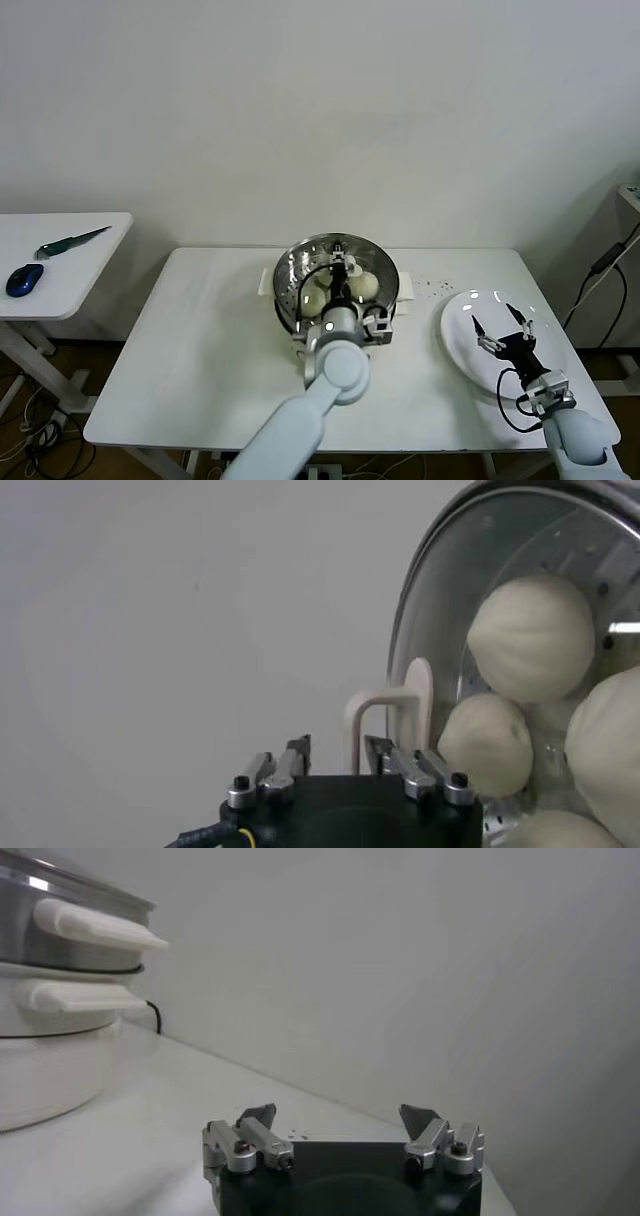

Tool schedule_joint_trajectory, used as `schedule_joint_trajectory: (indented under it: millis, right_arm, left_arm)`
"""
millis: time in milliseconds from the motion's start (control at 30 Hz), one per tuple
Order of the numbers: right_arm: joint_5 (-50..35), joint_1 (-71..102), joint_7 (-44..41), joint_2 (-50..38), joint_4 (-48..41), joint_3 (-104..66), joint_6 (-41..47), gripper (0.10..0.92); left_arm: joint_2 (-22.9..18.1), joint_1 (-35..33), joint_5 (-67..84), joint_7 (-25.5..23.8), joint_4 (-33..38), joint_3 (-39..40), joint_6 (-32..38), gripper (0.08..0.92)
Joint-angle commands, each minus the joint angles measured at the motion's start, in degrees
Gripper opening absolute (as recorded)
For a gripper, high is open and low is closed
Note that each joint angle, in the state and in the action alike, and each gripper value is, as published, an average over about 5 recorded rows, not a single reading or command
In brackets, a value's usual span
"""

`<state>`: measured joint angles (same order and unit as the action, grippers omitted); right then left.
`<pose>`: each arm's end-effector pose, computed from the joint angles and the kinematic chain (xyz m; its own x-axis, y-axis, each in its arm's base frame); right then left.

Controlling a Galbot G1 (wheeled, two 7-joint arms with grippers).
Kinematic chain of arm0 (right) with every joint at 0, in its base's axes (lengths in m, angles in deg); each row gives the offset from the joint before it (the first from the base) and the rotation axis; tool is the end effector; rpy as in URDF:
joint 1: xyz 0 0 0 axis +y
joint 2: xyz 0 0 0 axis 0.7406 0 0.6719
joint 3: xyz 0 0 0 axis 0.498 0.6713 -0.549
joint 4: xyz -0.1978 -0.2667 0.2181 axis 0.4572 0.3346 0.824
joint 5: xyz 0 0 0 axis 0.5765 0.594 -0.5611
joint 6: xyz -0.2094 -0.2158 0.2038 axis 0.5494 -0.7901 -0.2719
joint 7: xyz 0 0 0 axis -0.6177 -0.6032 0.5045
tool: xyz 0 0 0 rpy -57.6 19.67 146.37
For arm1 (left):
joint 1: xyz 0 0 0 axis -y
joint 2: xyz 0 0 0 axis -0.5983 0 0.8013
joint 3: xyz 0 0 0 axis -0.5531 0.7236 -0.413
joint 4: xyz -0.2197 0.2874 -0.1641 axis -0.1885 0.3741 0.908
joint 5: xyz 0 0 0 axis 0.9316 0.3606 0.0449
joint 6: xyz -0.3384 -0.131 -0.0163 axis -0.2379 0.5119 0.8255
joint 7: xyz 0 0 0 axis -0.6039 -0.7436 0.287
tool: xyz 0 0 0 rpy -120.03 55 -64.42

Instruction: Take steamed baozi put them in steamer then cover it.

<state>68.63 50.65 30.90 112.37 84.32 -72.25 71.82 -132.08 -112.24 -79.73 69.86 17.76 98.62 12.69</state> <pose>0.2880 -0.2540 -0.4500 -0.9820 -0.1369 0.1302 -0.1706 0.9387 -0.2996 0.3616 -0.2296 -0.3108 -0.9977 -0.0109 0.0676 0.0676 0.0072 0.9977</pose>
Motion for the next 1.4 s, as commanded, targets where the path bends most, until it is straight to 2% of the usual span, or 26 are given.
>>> schedule_joint_trajectory:
  millis: [33,367,467,567,633,767,833,933,1000,1133,1267,1400]
  right_arm:
    - [0.0,-0.1,0.0,0.0,0.1,0.0,0.7,0.823]
    - [0.9,-0.4,0.5,0.0,0.7,0.3,2.4,0.823]
    - [1.8,-0.3,1.1,-0.2,1.3,0.4,3.8,0.823]
    - [1.6,-0.1,2.0,-0.5,2.7,0.7,5.7,0.823]
    - [1.3,0.1,2.4,-0.8,3.7,0.9,6.7,0.823]
    - [-0.1,0.8,2.9,-1.0,5.6,0.9,7.8,0.823]
    - [-1.7,1.4,2.9,-0.9,6.8,0.6,8.2,0.823]
    - [-3.3,2.5,2.7,-0.9,9.0,0.2,8.5,0.823]
    - [-4.0,3.3,2.7,-0.8,10.1,-0.1,8.6,0.823]
    - [-5.7,5.1,2.3,-0.2,11.8,-1.1,8.8,0.823]
    - [-7.2,6.2,1.6,0.6,12.0,-1.9,8.6,0.823]
    - [-7.9,7.0,1.0,1.2,12.4,-2.2,8.5,0.823]
  left_arm:
    - [4.0,-2.1,2.6,-1.4,9.8,1.0,-2.8,0.476]
    - [8.8,-8.2,2.9,-2.7,19.3,-0.3,-2.8,0.765]
    - [11.3,-10.6,4.8,-2.2,23.0,-0.9,-2.8,0.812]
    - [14.6,-14.2,9.3,0.4,26.9,-2.5,-2.8,0.821]
    - [16.4,-16.7,17.3,5.7,29.4,-4.8,-2.3,0.822]
    - [17.9,-21.4,39.3,21.9,32.3,-12.2,7.4,0.823]
    - [17.9,-24.1,46.4,26.0,33.6,-16.7,13.1,0.823]
    - [18.0,-29.3,55.4,29.6,35.4,-24.4,21.3,0.823]
    - [17.7,-33.4,61.1,30.9,35.6,-30.4,27.9,0.823]
    - [14.9,-41.3,75.4,30.2,35.6,-40.7,39.0,0.823]
    - [11.1,-45.2,88.6,28.2,34.0,-47.1,43.1,0.823]
    - [9.4,-45.6,96.1,25.8,28.3,-50.9,47.9,0.823]
